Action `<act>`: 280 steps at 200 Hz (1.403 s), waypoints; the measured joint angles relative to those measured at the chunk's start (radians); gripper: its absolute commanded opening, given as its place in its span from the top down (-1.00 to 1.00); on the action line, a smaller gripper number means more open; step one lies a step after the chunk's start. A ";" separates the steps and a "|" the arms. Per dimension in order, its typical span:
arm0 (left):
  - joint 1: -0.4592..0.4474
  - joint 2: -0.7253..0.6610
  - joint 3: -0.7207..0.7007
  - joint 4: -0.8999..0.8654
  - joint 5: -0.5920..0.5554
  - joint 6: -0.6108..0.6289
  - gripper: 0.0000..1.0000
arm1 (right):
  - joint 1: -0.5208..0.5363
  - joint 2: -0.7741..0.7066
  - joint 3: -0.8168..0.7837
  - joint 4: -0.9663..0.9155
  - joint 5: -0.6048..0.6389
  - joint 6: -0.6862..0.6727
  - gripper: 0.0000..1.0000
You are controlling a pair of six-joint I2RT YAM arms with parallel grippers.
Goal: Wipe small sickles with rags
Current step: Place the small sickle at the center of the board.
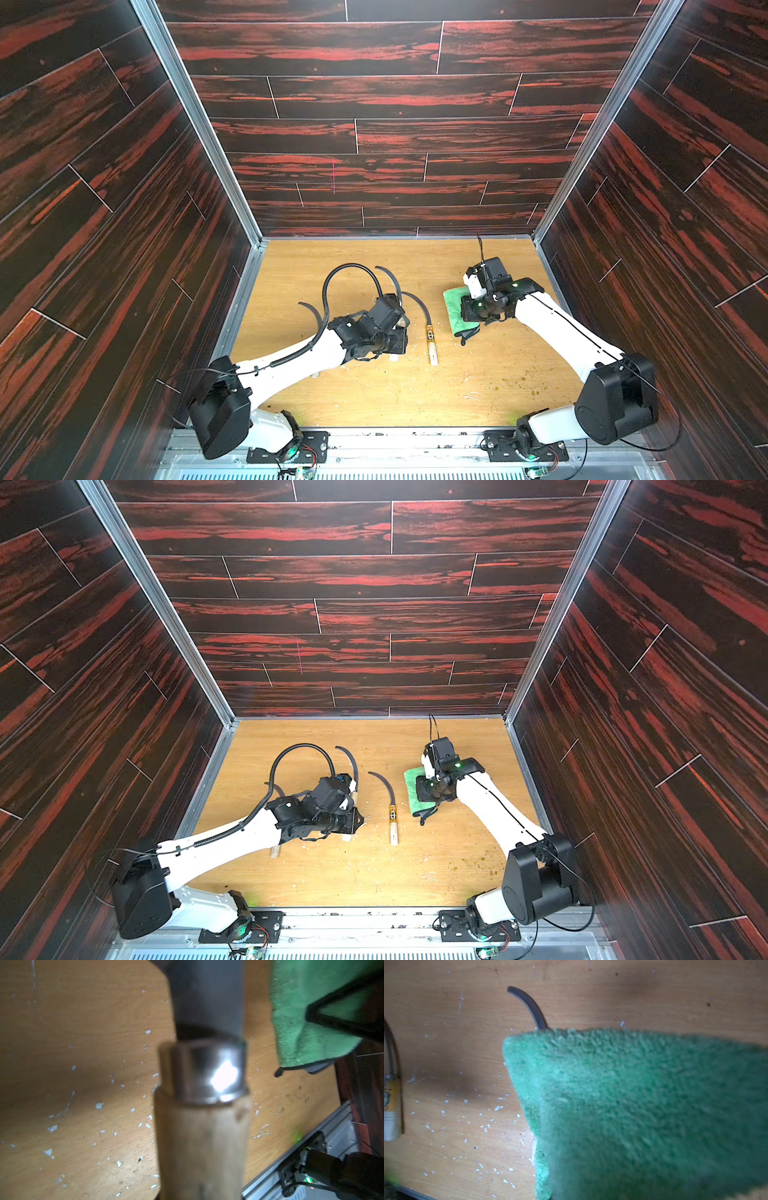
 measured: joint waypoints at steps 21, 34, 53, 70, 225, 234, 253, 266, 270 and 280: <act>0.000 0.054 0.030 -0.021 -0.005 -0.008 1.00 | 0.000 0.000 -0.021 -0.005 0.005 0.010 0.89; 0.000 0.091 0.045 -0.029 -0.005 -0.013 1.00 | 0.000 0.000 -0.035 -0.006 0.005 0.016 0.88; 0.000 0.137 0.059 -0.034 -0.004 -0.020 1.00 | 0.000 0.000 -0.050 -0.007 0.005 0.019 0.87; 0.000 0.174 0.069 -0.037 -0.001 -0.024 1.00 | 0.000 0.000 -0.060 -0.007 0.004 0.019 0.87; 0.007 0.452 0.204 -0.158 0.014 -0.042 0.86 | -0.005 -0.002 -0.075 -0.003 -0.008 0.019 0.85; 0.008 0.462 0.212 -0.160 0.015 -0.042 0.85 | -0.005 -0.002 -0.075 -0.003 -0.009 0.019 0.85; 0.010 0.476 0.224 -0.164 0.016 -0.043 0.82 | -0.006 -0.002 -0.075 -0.003 -0.011 0.019 0.84; 0.012 0.480 0.229 -0.166 0.018 -0.045 0.80 | -0.006 -0.002 -0.075 -0.002 -0.013 0.019 0.84; 0.012 0.480 0.230 -0.167 0.018 -0.046 0.80 | -0.006 -0.002 -0.075 -0.002 -0.013 0.019 0.84; 0.013 0.483 0.235 -0.169 0.020 -0.049 0.79 | -0.006 -0.002 -0.075 -0.002 -0.014 0.019 0.84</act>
